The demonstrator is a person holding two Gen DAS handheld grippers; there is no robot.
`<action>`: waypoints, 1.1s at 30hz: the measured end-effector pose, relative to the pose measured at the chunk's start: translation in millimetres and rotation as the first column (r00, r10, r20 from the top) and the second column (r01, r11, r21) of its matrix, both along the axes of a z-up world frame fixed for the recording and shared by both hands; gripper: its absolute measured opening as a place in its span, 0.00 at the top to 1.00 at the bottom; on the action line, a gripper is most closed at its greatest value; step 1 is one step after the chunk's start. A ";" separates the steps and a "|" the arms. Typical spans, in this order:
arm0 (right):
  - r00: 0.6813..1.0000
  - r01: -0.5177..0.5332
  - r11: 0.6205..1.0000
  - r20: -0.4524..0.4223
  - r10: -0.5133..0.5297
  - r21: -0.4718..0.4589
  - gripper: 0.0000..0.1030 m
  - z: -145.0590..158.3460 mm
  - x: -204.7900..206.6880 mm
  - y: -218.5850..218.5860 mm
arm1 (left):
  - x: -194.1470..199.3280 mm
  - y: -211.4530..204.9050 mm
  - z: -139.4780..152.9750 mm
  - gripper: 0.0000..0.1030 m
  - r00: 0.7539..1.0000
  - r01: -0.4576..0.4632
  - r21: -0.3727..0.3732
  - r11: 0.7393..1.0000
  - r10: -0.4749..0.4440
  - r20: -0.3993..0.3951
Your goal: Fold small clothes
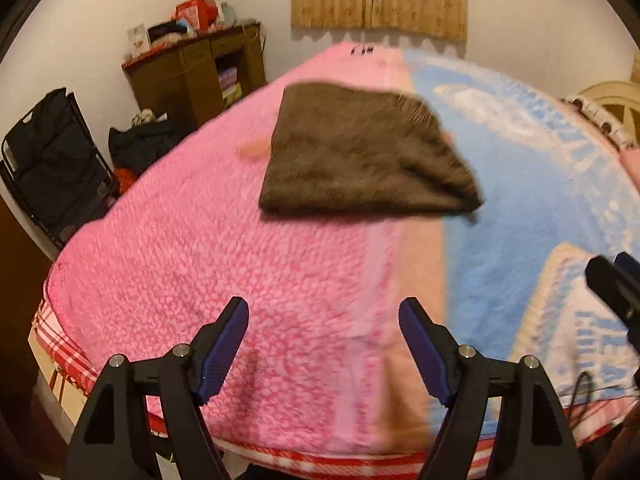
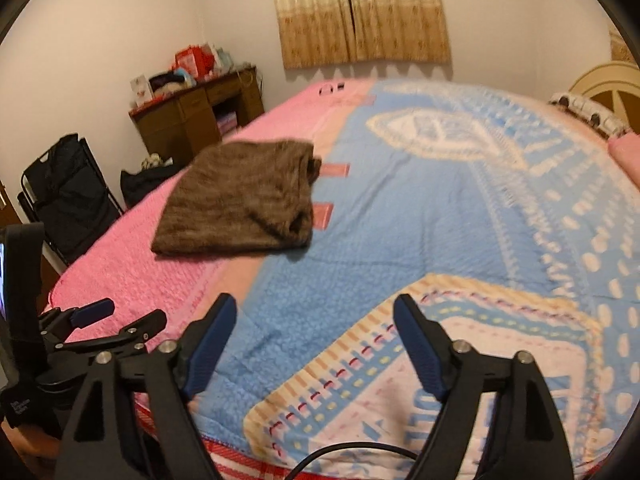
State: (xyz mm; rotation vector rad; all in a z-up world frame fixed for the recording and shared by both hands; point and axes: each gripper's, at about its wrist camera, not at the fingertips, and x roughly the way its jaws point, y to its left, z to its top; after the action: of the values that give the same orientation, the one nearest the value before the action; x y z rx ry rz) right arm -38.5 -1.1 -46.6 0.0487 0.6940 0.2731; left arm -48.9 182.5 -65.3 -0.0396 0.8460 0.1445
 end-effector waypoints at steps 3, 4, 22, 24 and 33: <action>0.998 0.014 1.000 0.061 -0.013 -0.020 0.08 17.6 -13.4 -0.8 | -10.6 -15.5 13.5 0.24 0.999 0.040 0.000 0.999 -0.040 0.010; 0.996 0.025 0.999 0.081 -0.022 -0.030 0.08 21.5 -17.2 -0.4 | -13.2 -22.5 15.1 0.24 0.998 0.066 -0.006 0.998 -0.066 -0.002; 0.919 0.022 0.994 0.389 -0.061 0.104 0.00 124.5 -58.1 0.2 | -59.3 -13.2 101.1 0.23 0.936 -0.086 0.174 0.981 0.020 0.352; 0.913 0.028 0.995 0.402 -0.064 0.093 0.00 117.1 -62.6 4.4 | -58.5 -8.8 101.9 0.23 0.937 -0.094 0.158 0.983 0.033 0.348; 0.941 0.071 0.994 0.324 -0.094 0.080 0.00 85.9 -53.9 1.7 | -61.5 -3.5 103.6 0.23 0.928 -0.096 0.102 0.990 0.052 0.368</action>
State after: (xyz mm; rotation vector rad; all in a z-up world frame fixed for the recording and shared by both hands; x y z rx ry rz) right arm -92.4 0.6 39.3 0.0945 0.3502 0.2170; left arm -110.5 179.0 38.3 0.0136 0.4624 0.2501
